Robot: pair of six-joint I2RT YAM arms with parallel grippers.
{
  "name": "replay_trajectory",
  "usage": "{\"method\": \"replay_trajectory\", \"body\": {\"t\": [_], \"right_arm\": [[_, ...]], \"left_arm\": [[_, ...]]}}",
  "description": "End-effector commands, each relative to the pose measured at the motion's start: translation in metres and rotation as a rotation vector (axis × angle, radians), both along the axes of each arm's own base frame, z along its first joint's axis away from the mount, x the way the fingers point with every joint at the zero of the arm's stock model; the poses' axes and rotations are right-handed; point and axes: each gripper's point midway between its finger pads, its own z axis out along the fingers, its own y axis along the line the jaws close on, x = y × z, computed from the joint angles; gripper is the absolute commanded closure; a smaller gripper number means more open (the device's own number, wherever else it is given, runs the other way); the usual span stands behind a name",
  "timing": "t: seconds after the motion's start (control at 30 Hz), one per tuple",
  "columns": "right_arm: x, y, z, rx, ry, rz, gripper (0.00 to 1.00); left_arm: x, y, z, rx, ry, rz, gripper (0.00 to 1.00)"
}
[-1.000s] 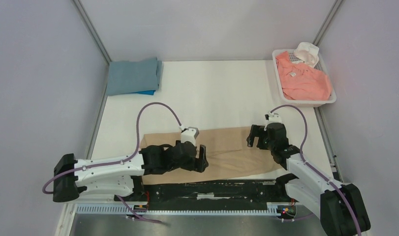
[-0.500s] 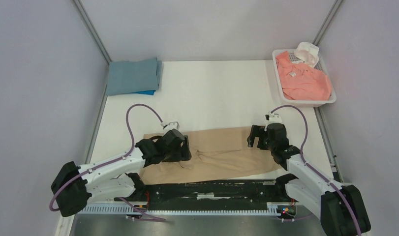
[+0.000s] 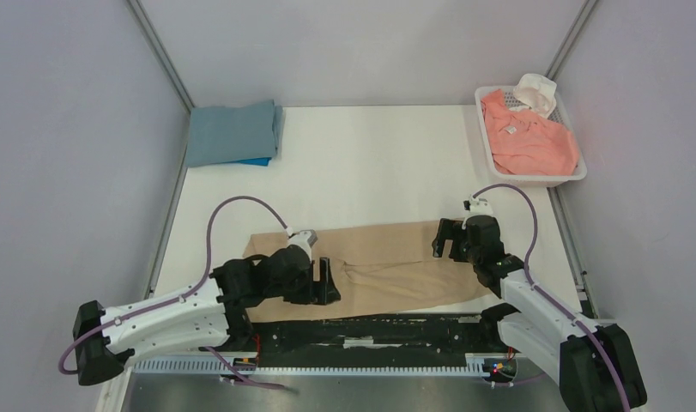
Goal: Fold and stack the t-shirts
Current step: Fold the other side of the tshirt into a rectangle, then rotate the tshirt 90 degrees
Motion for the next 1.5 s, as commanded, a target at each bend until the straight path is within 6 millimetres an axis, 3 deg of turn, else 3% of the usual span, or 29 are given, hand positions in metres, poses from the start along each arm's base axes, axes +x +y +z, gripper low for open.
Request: {"method": "replay_trajectory", "body": {"t": [0.0,0.13,0.23,0.33,0.43,0.5,0.57,0.67,0.7,0.73,0.8,0.83,0.9,0.97,1.0,1.07,1.17,1.47], "right_arm": [[0.007,-0.002,0.01,-0.016,-0.041,0.0,0.02],[0.007,0.0,0.011,-0.01,-0.041,0.007,0.02],[0.007,0.003,0.009,0.002,-0.038,0.021,0.02],[0.007,0.008,0.005,0.019,-0.025,0.034,0.02],[0.007,0.011,0.004,0.032,-0.014,0.044,0.02],[0.009,0.012,0.005,0.037,-0.02,0.045,0.02],[0.01,0.013,0.005,0.042,-0.02,0.043,0.02],[0.007,0.02,-0.001,0.075,0.015,0.06,0.02],[0.002,0.026,-0.005,0.102,0.039,0.08,0.02],[-0.002,0.031,-0.009,0.129,0.062,0.086,0.02],[-0.013,0.042,-0.014,0.173,0.101,0.124,0.02],[-0.02,0.05,-0.015,0.194,0.118,0.155,0.02],[-0.036,0.07,-0.015,0.246,0.143,0.248,0.02],[-0.057,0.098,-0.012,0.3,0.165,0.401,0.02],[-0.07,0.113,-0.01,0.315,0.185,0.501,0.02],[-0.099,0.134,-0.01,0.337,0.236,0.683,0.02],[-0.128,0.148,-0.015,0.328,0.267,0.851,0.02],[-0.183,0.159,-0.005,0.382,0.275,1.092,0.02]], "left_arm": [[0.056,0.007,0.04,0.058,-0.208,0.201,0.14],[0.085,0.038,0.016,0.168,-0.191,0.389,0.13],[0.087,0.031,-0.02,0.111,-0.069,0.381,0.13],[0.104,0.011,-0.041,-0.004,-0.029,0.404,0.14],[0.131,0.009,-0.058,0.022,-0.014,0.459,0.13],[0.156,0.01,-0.065,0.055,-0.007,0.484,0.14],[0.204,0.013,-0.065,0.085,-0.005,0.523,0.13],[0.274,-0.012,-0.067,0.083,0.067,0.482,0.13],[0.302,-0.025,-0.061,0.073,0.063,0.472,0.13],[0.321,-0.036,-0.074,0.098,0.09,0.46,0.13],[0.378,-0.069,-0.065,0.051,0.08,0.443,0.13],[0.398,-0.087,-0.069,0.02,0.108,0.434,0.13],[0.423,-0.126,-0.085,-0.099,0.18,0.398,0.13],[0.453,-0.163,-0.085,-0.263,0.21,0.409,0.13],[0.465,-0.176,-0.094,-0.328,0.221,0.42,0.13],[0.487,-0.197,-0.095,-0.478,0.24,0.467,0.13],[0.513,-0.206,-0.096,-0.626,0.206,0.544,0.13],[0.543,-0.182,-0.096,-0.574,0.096,0.677,0.13]]}}
